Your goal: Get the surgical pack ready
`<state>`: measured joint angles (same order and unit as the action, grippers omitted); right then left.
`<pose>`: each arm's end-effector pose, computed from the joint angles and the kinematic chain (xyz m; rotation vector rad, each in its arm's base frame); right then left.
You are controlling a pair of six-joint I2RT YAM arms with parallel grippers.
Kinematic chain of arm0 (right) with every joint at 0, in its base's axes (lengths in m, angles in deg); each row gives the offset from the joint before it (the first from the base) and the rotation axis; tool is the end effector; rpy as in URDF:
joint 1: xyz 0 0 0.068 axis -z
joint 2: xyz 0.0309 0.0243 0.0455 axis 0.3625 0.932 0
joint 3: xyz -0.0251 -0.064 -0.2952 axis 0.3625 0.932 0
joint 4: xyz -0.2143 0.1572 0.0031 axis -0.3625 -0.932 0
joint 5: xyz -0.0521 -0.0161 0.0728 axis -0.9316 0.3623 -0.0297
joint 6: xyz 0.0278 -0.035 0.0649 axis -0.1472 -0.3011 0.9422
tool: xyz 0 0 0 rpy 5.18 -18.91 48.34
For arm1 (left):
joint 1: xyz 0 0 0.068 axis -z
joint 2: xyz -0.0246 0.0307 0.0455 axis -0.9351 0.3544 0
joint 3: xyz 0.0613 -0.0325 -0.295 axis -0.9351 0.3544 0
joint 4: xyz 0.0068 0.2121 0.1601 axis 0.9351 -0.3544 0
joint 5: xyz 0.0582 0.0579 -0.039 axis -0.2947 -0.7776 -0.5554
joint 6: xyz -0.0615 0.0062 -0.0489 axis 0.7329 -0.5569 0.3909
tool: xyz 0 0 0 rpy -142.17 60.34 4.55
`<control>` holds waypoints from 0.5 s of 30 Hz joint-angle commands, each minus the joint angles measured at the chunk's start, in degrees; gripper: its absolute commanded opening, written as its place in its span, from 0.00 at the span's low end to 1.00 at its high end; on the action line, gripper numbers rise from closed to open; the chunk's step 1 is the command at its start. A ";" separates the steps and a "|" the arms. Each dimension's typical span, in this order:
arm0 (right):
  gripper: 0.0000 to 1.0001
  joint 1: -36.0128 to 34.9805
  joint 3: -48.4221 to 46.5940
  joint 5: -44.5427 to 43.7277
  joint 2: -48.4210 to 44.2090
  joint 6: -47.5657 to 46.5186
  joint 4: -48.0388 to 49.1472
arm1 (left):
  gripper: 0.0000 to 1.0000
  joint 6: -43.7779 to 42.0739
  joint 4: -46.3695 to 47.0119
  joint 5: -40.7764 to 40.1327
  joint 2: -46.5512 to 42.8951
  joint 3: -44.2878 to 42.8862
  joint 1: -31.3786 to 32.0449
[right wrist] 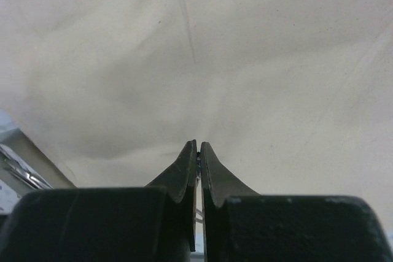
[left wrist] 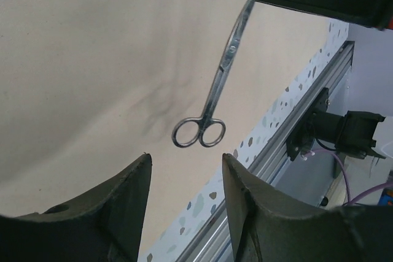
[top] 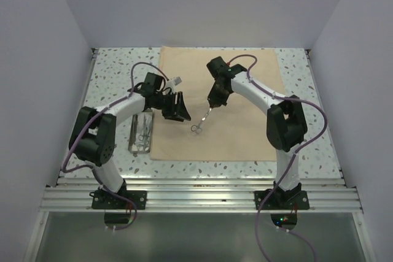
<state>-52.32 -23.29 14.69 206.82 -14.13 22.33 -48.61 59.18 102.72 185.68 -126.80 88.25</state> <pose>0.3960 0.2320 0.2255 0.6290 2.7419 0.2646 0.3342 -0.1619 0.2134 0.1927 2.6068 -1.1875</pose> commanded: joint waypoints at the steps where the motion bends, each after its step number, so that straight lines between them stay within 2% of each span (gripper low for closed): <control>1: 0.00 -0.22 1.66 2.62 -4.35 -2.50 2.28 | 0.54 1.08 6.66 3.11 4.40 -3.52 0.94; 8: 0.00 -0.57 1.84 4.64 -5.06 -3.73 2.81 | 0.56 3.54 14.21 7.76 9.77 -4.67 2.88; 15: 0.00 -0.66 2.54 6.05 -5.59 -3.03 3.87 | 0.56 3.10 14.40 9.52 12.94 -7.14 4.28</control>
<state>-52.74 -20.87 18.63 204.85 -16.71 24.53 -46.07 70.11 109.36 197.46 -131.47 92.01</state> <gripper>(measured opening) 0.026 0.560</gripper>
